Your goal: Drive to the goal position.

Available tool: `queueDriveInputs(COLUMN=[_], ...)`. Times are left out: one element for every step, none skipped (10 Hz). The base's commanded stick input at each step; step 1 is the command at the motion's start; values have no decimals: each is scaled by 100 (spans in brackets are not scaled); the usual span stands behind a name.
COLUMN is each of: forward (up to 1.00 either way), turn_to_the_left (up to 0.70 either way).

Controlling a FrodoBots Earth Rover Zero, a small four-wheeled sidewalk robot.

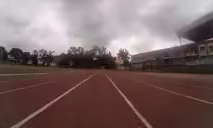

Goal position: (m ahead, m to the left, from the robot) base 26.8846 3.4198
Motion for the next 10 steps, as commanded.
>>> queueDriveInputs(forward=[70, 70, 70, 70, 70, 70, 70, 70, 70, 70], turn_to_the_left=[0, 0, 0, 0, 0, 0, 0, 0, 0, 0])
